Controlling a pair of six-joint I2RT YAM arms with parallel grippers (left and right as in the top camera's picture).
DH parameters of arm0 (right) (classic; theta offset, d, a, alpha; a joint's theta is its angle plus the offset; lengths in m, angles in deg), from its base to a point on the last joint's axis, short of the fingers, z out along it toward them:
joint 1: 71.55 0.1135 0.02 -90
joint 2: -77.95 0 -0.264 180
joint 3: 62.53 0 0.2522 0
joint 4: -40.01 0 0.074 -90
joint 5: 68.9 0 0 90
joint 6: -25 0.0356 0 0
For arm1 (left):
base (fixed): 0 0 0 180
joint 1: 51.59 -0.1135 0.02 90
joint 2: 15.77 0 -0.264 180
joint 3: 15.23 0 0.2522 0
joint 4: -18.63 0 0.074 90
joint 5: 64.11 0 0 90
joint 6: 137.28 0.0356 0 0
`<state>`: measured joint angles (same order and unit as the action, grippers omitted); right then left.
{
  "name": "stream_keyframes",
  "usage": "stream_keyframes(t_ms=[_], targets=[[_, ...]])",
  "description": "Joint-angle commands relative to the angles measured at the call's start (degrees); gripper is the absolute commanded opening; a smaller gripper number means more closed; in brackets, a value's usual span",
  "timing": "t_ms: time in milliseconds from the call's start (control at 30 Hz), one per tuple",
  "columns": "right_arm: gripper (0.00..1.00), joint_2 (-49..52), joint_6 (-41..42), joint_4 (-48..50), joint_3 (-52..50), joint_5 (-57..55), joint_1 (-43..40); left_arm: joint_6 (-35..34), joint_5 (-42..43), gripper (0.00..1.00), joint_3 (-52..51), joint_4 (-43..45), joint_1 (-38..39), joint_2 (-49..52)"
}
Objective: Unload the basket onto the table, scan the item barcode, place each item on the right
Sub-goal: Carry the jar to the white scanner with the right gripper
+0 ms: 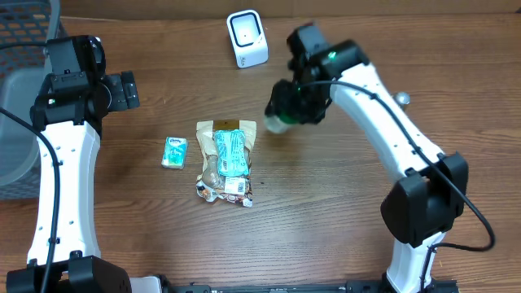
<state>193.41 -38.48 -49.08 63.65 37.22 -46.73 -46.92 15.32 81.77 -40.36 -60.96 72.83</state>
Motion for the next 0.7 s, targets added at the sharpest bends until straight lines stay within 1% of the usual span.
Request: stream_keyframes(t_ms=[0,100,233,400,667], targets=[[0.04,-2.1,-5.3,-4.1,11.4,-0.8,-0.5,-0.6,0.1,1.0,0.9,0.0,0.4,-0.8],[0.04,-2.1,-7.4,-6.0,16.6,-2.0,-0.5,-0.6,0.1,1.0,0.9,0.0,0.4,-0.8],[0.04,-1.5,-7.6,-0.6,16.2,-6.5,-0.5,-0.6,0.1,1.0,0.9,0.0,0.4,-0.8],[0.04,2.5,-8.9,9.8,14.9,-8.8,-0.5,-0.6,0.1,1.0,0.9,0.0,0.4,-0.8],[0.04,10.3,-12.9,31.3,14.9,-14.6,-0.5,-0.6,0.1,0.99,0.9,0.0,0.4,-0.8]])
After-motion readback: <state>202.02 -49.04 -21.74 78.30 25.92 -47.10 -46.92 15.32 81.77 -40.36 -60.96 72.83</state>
